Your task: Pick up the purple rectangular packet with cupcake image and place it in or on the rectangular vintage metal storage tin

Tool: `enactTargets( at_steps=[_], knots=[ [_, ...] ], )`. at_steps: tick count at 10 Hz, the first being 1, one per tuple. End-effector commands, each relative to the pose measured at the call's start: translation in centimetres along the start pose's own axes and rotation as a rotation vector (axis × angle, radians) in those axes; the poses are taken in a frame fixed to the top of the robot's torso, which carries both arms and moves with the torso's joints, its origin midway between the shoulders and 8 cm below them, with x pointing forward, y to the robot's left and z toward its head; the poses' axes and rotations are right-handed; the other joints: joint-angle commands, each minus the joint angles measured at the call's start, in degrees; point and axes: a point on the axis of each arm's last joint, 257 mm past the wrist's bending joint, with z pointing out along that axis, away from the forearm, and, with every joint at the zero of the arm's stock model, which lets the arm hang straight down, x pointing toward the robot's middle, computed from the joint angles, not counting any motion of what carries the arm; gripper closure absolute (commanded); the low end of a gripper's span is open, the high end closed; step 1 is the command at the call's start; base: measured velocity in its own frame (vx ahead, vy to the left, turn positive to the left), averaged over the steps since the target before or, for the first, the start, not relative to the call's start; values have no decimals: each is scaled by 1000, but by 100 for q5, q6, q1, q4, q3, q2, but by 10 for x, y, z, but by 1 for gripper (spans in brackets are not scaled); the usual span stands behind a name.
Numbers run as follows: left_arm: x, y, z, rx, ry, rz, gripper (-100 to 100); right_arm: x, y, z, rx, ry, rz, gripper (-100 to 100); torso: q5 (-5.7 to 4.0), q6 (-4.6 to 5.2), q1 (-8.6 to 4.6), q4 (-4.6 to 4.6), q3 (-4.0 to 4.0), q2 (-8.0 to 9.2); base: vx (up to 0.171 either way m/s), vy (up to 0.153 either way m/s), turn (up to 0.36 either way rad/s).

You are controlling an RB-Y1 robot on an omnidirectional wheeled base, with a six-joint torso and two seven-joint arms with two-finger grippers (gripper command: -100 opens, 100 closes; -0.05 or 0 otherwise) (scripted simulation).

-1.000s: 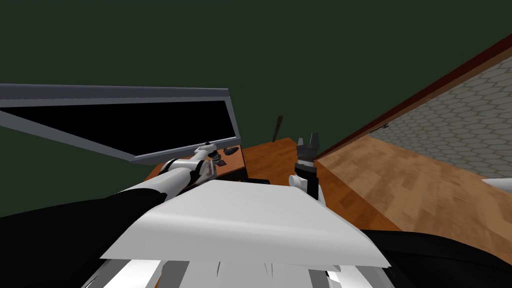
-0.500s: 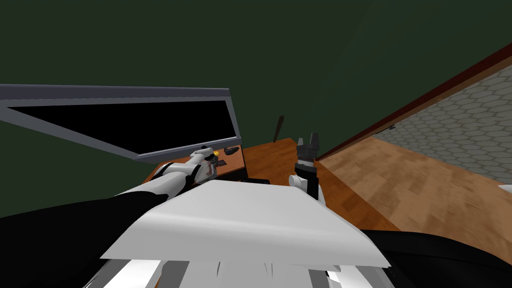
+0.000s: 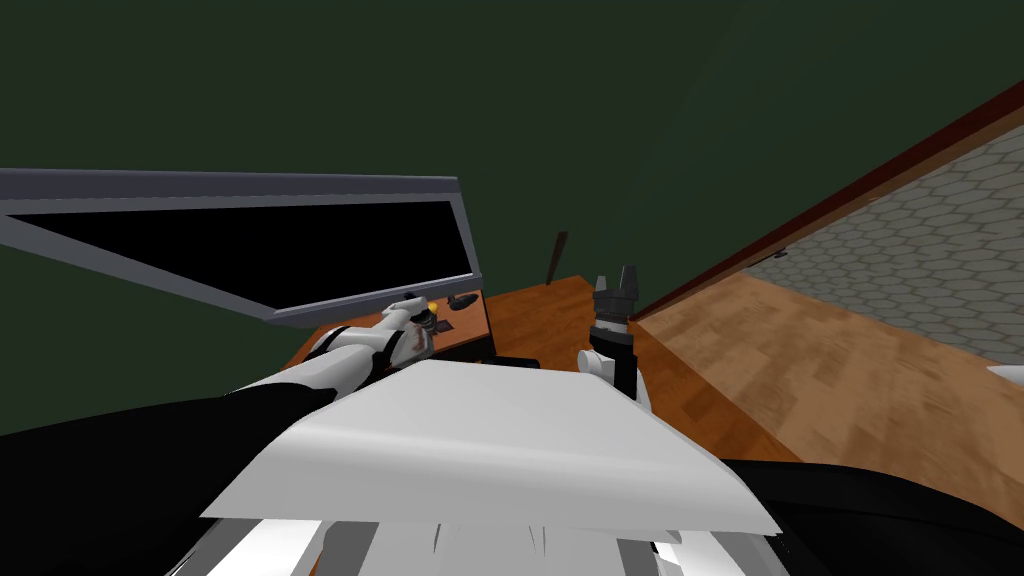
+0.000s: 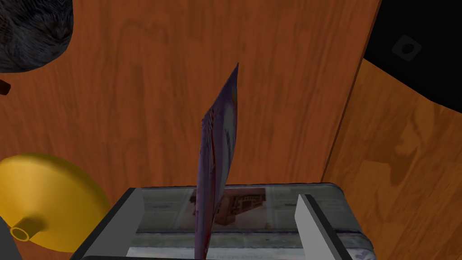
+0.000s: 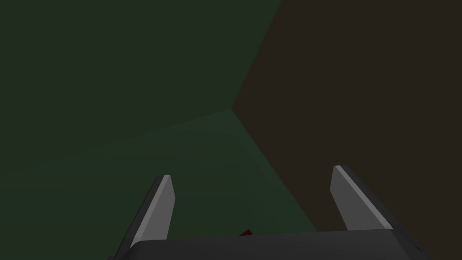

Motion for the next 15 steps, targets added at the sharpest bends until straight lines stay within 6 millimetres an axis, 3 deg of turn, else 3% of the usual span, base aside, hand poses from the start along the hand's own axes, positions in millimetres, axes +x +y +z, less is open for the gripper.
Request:
enactTargets(
  at_steps=[1,3,4,8,9,10,12,13,14,15],
  knots=[
    [3,9,11,4,0,1,-100,0,0,0,0,0,0,0,0,0,0,0,0,0,-3,4,-12],
    [3,7,11,5,0,2,-100,0,0,0,0,0,0,0,-1,0,2,1,1,2,-3,3,-10],
    [3,8,11,5,0,1,100,0,0,0,0,0,0,0,-1,0,1,1,1,1,0,0,0],
    [3,8,10,3,-1,4,100,0,0,0,0,0,0,0,9,-4,10,-1,-2,-2,0,0,0],
    [3,8,11,2,-1,4,0,0,0,0,0,0,0,0,9,-4,11,0,-2,-3,0,0,0],
    [0,-1,0,5,0,1,100,0,0,0,0,0,0,0,10,-4,12,0,-2,-4,15,3,24],
    [0,-2,-1,5,-1,1,100,0,0,0,0,0,0,0,5,-5,9,4,-1,-5,2,-4,12],
    [-1,-3,-2,5,-1,1,0,0,0,0,0,0,0,0,9,-4,10,2,-1,-3,0,0,0],
    [-7,-11,-15,0,-5,5,100,0,0,0,0,0,0,0,9,-4,11,2,0,-2,-27,9,5],
    [-10,-13,-19,-1,-7,6,100,0,0,0,0,0,0,0,4,-6,14,7,6,6,-29,18,4]
  ],
)
